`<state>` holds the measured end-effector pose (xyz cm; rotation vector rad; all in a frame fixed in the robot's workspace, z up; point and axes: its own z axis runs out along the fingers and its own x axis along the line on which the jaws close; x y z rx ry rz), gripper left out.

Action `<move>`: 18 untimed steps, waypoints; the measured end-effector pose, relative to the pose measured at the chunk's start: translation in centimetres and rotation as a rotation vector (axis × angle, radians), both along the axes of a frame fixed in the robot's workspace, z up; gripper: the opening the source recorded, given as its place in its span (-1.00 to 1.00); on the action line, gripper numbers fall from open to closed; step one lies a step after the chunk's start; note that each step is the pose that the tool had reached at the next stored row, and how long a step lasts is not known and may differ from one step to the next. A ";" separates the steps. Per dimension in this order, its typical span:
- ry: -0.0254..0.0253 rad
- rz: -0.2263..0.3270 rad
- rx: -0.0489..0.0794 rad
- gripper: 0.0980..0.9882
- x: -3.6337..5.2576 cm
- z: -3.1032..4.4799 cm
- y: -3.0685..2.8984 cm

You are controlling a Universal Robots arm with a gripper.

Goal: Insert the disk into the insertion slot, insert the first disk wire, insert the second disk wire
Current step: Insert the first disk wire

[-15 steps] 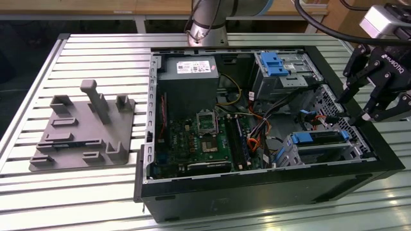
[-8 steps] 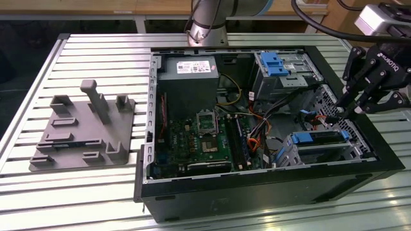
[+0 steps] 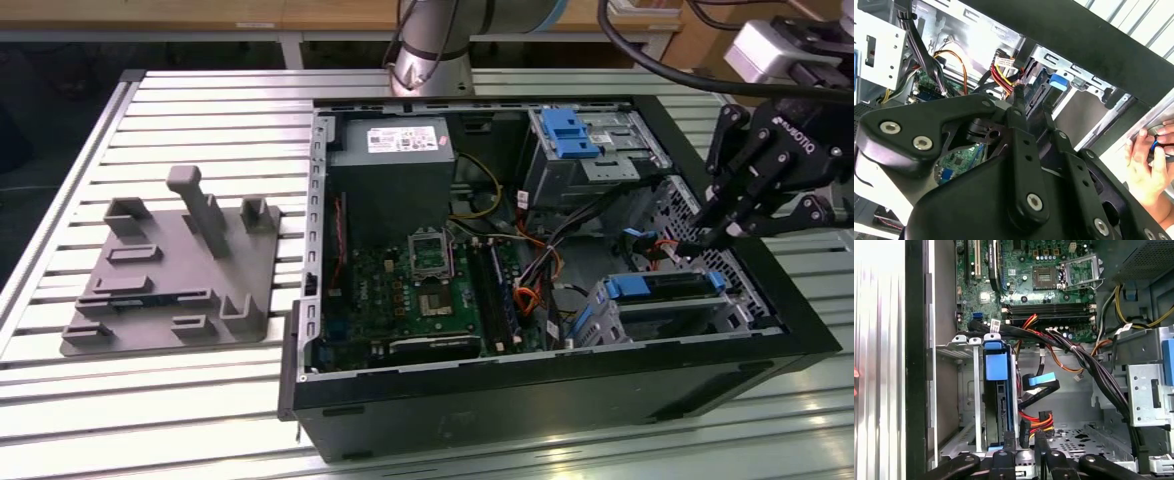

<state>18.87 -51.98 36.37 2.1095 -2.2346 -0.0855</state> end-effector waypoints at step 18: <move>0.0001 -0.025 -0.015 -0.56 -0.31 -1.52 0.69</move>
